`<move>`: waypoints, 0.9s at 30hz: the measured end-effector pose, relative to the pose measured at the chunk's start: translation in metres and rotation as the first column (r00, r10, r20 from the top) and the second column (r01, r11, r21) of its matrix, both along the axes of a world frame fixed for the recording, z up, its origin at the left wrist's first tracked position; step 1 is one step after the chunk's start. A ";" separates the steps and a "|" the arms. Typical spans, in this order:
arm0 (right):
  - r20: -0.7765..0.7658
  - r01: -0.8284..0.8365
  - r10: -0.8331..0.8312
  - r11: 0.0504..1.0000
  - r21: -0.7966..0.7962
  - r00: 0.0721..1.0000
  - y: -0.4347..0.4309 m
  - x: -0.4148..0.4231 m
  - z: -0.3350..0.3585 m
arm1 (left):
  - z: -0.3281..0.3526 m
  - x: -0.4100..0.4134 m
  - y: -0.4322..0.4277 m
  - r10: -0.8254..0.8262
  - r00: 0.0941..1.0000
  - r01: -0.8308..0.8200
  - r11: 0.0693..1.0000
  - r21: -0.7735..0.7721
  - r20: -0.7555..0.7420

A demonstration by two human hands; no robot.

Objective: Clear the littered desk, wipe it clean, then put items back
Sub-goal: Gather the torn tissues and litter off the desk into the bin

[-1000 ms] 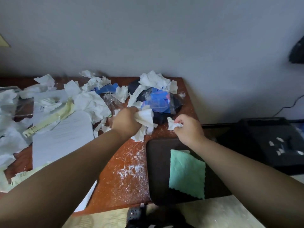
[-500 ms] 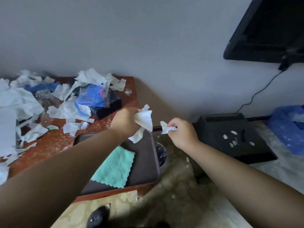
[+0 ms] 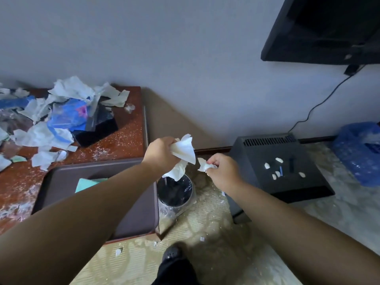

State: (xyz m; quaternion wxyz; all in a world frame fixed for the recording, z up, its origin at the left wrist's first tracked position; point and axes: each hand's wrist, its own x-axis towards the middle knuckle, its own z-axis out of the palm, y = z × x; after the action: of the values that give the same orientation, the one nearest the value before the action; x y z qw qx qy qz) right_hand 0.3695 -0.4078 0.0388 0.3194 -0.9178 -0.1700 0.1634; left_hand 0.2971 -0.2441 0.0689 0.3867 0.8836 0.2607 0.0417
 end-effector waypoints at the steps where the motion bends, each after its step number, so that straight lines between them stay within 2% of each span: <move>1: -0.007 -0.008 0.008 1.000 -0.012 1.000 0.002 0.005 -0.002 | -0.001 0.006 0.003 0.005 1.000 -0.005 1.000 -0.010 -0.011; 6: -0.036 -0.072 0.070 0.996 -0.049 0.997 0.013 0.042 0.007 | 0.000 0.035 0.014 0.025 0.998 -0.030 0.997 -0.071 -0.060; 10: -0.051 -0.064 0.064 0.998 0.004 0.997 0.025 0.075 0.012 | 0.003 0.064 0.022 0.057 0.997 -0.060 0.996 -0.065 -0.048; 16: -0.118 -0.181 0.174 0.982 -0.046 0.978 0.046 0.125 -0.009 | -0.021 0.106 0.027 0.214 0.976 -0.218 0.958 -0.187 -0.041; 23: -0.216 -0.416 0.397 0.908 -0.053 0.892 0.079 0.208 -0.034 | -0.058 0.154 0.024 0.503 0.860 -0.506 0.816 -0.279 -0.088; 27: -0.331 -0.469 0.420 0.879 -0.084 0.845 0.083 0.238 -0.072 | -0.100 0.172 0.004 0.634 0.748 -0.657 0.661 -0.363 -0.197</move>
State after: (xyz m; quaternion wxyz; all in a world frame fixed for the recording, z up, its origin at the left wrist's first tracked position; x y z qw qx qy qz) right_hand 0.6079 -0.3244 -0.0333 0.2195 -0.8397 -0.3136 0.3852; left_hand 0.4696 -0.2403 -0.0308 0.5156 0.6327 0.5696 0.0967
